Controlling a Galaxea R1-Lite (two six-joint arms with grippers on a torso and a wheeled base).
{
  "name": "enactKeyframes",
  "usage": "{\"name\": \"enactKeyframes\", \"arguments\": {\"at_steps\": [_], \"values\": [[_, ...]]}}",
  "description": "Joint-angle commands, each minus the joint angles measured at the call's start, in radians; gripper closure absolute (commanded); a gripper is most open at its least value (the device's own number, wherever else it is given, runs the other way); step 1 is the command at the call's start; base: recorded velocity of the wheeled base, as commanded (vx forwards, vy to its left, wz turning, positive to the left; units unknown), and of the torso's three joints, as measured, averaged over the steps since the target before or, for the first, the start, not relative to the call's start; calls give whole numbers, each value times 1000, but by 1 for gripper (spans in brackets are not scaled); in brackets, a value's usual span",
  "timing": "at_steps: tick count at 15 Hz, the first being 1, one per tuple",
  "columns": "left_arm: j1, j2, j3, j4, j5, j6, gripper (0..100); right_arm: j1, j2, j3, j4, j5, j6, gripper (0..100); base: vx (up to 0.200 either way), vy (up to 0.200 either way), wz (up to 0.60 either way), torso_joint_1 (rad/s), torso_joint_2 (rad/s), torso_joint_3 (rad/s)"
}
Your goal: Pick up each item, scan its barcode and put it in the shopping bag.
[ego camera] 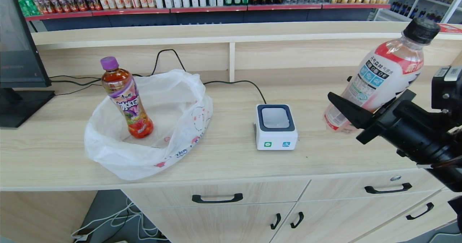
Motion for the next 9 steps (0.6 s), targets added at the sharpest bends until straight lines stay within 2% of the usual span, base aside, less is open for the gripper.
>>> {"name": "enactKeyframes", "arguments": {"at_steps": [1,4,9], "values": [[0,0,0,0,0,0,100,1,-11,26,-1,-9,2,100,0,0,0,0,0,0],[0,0,0,0,0,0,100,0,-41,36,-1,-46,22,100,0,0,0,0,0,0],[0,0,0,0,0,0,100,0,-64,62,-1,-48,25,100,0,0,0,0,0,0]]}}
